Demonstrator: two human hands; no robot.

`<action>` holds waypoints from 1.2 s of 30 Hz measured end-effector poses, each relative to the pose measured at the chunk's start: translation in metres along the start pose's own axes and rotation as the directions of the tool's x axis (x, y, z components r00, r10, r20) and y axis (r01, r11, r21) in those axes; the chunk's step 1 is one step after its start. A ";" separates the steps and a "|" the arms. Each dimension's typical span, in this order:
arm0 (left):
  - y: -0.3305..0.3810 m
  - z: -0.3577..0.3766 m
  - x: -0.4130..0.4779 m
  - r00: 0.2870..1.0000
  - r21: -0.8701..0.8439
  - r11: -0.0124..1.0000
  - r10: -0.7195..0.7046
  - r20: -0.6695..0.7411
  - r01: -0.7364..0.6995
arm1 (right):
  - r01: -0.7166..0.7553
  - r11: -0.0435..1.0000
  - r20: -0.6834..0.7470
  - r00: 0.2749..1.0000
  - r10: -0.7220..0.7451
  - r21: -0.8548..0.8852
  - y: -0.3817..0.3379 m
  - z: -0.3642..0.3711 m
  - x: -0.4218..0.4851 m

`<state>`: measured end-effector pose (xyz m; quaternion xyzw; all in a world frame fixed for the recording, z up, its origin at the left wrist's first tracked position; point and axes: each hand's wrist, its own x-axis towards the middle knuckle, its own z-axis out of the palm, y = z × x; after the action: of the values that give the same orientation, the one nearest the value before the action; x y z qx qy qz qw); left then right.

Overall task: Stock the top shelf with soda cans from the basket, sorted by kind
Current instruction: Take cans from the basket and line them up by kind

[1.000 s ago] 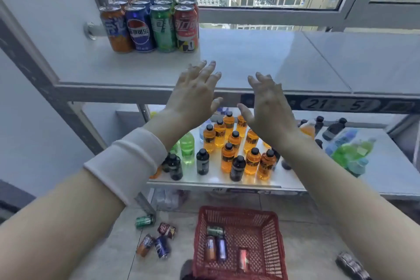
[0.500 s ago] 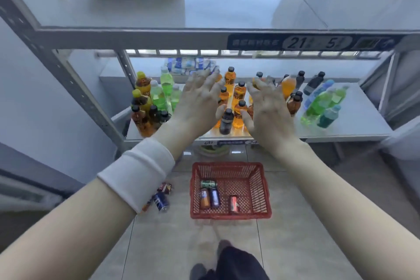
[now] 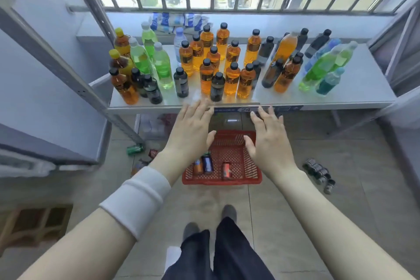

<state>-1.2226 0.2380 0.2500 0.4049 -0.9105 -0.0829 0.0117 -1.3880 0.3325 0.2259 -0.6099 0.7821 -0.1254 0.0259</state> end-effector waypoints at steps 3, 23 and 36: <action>0.012 0.030 0.003 0.994 -0.060 0.994 -0.089 0.057 0.093 | -0.031 0.999 0.059 0.998 0.029 0.044 0.025 0.023 -0.005; -0.033 0.488 0.054 0.681 -0.322 0.670 -0.378 0.627 0.668 | -0.580 0.800 0.718 0.621 0.313 0.153 0.196 0.451 -0.024; -0.095 0.758 0.149 0.531 -0.206 0.540 -0.561 0.635 0.816 | -0.498 0.865 0.892 0.366 0.265 -0.053 0.244 0.711 0.023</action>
<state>-1.3194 0.1727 -0.5195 0.6890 -0.5802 -0.4047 -0.1576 -1.4878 0.2489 -0.5145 -0.3782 0.7548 0.1270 0.5207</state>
